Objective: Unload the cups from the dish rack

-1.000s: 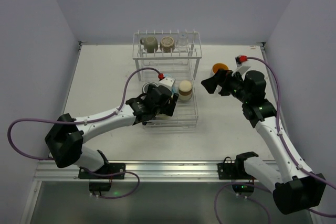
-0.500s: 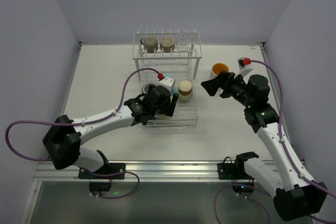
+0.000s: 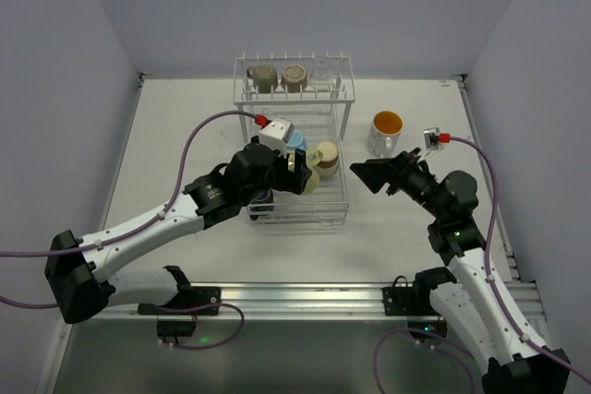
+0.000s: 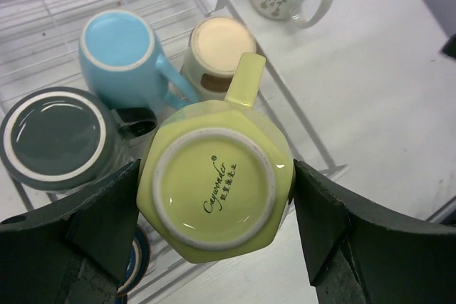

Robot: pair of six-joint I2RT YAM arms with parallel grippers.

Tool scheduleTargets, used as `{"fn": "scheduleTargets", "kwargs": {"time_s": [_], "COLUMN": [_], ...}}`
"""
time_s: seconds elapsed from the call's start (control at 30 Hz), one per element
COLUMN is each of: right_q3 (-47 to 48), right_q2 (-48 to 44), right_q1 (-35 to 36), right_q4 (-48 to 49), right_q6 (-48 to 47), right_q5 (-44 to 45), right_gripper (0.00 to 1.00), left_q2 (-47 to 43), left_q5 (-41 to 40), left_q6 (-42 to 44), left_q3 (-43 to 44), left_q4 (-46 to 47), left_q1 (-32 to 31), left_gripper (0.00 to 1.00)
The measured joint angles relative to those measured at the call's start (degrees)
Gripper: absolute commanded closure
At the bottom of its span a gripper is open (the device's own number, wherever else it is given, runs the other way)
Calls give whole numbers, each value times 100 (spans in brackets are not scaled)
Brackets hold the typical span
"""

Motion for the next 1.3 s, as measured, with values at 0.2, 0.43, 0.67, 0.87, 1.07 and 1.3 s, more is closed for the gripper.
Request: {"fn": "scheduleTargets", "kwargs": {"time_s": [0.2, 0.43, 0.67, 0.87, 1.07, 1.3], "right_q3": [-1091, -1484, -1482, -1453, -1421, -1349], "right_q2": [-278, -151, -118, 273, 761, 782], "right_q1": [81, 321, 573, 699, 946, 1217], "right_q4": [1198, 2120, 2855, 3615, 4400, 5014], "right_q6": [682, 1231, 1445, 1711, 2041, 2192], "right_q5": [-448, -879, -1119, -1121, -1091, -920], "right_gripper": [14, 16, 22, 30, 41, 97], "left_q2": [-319, -494, -511, -511, -522, -756], "left_q5": [579, 1248, 1661, 1941, 2175, 2251], "left_q6": [-431, -999, -1388, -1727, -2124, -2487], "left_q3": [4, -76, -350, -715, -1091, -1213], "left_q4": [649, 1668, 2194, 2673, 3338, 3786], "left_q1": [0, 0, 0, 0, 0, 0], "left_gripper": [84, 84, 84, 85, 79, 24]}}
